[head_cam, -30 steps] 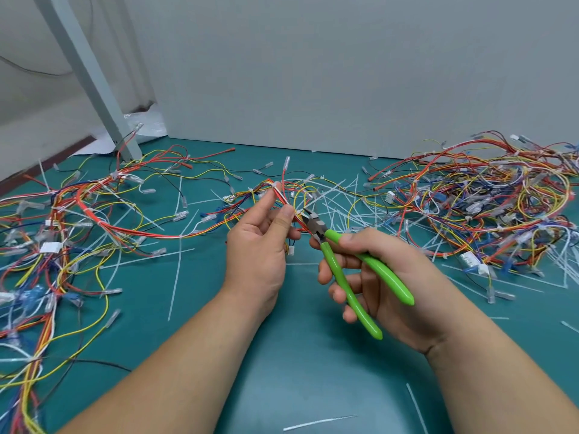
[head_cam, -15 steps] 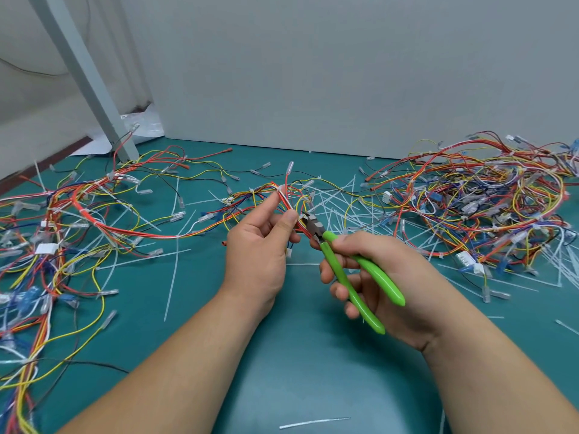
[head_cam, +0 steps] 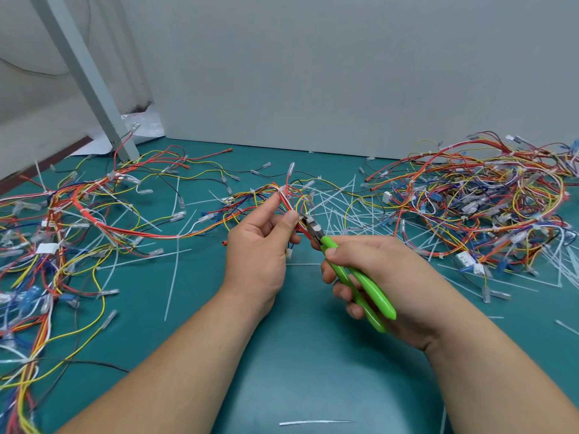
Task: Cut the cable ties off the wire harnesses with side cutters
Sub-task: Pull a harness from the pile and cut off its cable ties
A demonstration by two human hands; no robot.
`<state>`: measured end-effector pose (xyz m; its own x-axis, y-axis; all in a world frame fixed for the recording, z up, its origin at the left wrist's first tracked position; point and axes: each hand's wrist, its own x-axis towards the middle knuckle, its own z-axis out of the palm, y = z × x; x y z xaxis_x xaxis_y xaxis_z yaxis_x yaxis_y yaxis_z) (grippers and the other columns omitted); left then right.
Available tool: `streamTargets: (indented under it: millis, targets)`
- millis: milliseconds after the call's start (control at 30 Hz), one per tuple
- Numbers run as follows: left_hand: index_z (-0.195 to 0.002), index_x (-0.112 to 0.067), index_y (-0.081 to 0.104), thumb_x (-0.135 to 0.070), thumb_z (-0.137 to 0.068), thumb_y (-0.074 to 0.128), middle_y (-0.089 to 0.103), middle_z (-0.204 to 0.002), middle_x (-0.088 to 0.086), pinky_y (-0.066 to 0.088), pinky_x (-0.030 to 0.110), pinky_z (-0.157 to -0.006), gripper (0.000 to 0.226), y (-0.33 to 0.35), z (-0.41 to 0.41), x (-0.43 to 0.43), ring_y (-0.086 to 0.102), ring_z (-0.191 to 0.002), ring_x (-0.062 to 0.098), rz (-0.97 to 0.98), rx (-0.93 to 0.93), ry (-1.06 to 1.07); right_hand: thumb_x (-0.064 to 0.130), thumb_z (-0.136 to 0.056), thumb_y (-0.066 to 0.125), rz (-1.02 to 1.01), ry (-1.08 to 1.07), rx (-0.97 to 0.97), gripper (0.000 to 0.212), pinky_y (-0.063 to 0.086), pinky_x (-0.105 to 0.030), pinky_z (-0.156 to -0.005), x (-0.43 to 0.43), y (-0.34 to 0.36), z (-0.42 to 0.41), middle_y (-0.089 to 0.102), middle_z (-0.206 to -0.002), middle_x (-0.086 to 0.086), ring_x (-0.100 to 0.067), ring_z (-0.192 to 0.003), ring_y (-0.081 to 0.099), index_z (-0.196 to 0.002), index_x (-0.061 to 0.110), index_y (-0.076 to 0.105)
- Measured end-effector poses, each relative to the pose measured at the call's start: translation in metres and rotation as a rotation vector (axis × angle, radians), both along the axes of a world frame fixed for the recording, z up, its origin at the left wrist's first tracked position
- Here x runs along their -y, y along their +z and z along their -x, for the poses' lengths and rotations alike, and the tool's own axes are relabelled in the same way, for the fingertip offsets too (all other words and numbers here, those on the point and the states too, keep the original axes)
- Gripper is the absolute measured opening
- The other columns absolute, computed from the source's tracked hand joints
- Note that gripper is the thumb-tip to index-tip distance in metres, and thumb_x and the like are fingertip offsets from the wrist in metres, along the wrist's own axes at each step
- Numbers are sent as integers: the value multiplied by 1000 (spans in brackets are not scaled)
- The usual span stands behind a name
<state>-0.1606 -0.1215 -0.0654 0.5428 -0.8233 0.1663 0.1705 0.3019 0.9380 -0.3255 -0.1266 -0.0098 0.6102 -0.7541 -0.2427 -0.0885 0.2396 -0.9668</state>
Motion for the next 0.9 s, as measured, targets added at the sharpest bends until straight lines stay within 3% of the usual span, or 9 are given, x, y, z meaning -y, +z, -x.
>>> streamTargets:
  millis: [400, 500, 567, 767, 900]
  targets:
    - [-137, -17, 61, -7, -95, 67, 69, -69, -7, 41, 14, -51, 44, -1, -1, 1, 57, -57, 6, 2, -28, 7, 16, -91, 67, 24, -1, 50, 7, 37, -24, -44, -1, -4, -1, 59, -79, -13, -17, -55, 48, -91, 12, 73]
    - [-137, -17, 61, -8, -94, 68, 68, -70, -5, 41, 15, -51, 44, -2, -1, 2, 57, -58, 6, 4, -35, 12, 24, -79, 67, 13, -8, 53, 25, 37, -24, -43, -1, -4, -2, 59, -78, -11, -16, -54, 48, -98, 10, 74]
    - [-137, -17, 62, -9, -94, 68, 66, -69, -4, 41, 16, -51, 44, -2, -1, 2, 56, -58, 7, 3, -40, 25, 23, -77, 66, 5, -34, 90, 24, 36, -24, -43, 0, -3, -3, 58, -77, -11, -15, -53, 47, -95, 9, 73]
    - [-129, -29, 63, -11, -97, 65, 64, -70, -7, 35, 20, -50, 37, 2, -2, 1, 56, -60, 9, 34, -126, 109, 31, -76, 60, -209, -86, 404, 44, 42, -30, -50, 4, 0, -1, 60, -82, -9, -20, -60, 51, -113, 9, 66]
    - [-122, -31, 64, -9, -99, 62, 67, -73, -10, 39, 18, -50, 33, 6, -3, -1, 62, -64, 8, 85, -149, 181, 35, -73, 61, -241, -106, 291, 43, 50, -34, -53, 2, -4, -4, 69, -101, -13, -25, -64, 61, -108, 12, 71]
